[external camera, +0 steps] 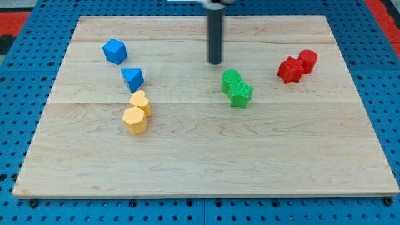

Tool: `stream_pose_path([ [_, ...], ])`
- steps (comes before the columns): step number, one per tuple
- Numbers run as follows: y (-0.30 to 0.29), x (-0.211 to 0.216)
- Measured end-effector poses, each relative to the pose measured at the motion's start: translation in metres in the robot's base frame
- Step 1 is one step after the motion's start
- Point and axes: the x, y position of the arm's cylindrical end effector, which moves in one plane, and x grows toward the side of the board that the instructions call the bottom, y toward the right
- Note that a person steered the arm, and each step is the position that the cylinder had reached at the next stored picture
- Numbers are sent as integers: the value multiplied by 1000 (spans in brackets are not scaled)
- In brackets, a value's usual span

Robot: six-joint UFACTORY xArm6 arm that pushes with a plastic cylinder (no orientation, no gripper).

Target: Move the green circle towards the triangle

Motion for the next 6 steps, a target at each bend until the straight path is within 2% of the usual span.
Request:
stream_pose_path([
  [1,17,39],
  [2,52,55],
  [4,17,95],
  [5,-26,79],
  [6,-21,75],
])
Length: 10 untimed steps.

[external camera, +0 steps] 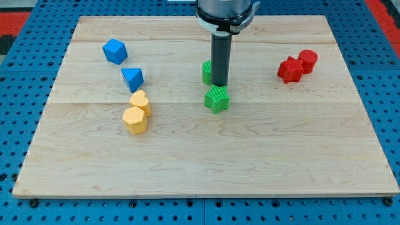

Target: Move the green circle towards the triangle

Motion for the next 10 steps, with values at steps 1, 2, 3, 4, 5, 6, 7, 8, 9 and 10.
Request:
stream_pose_path([
  [1,35,-15],
  [2,15,-30],
  [3,-27,-36],
  [4,-32,-74],
  [5,-28,-145],
  [6,-52,-173],
  [7,-53,-179],
  [8,-118,-210],
  [9,-207,-188],
  [10,-207,-138],
])
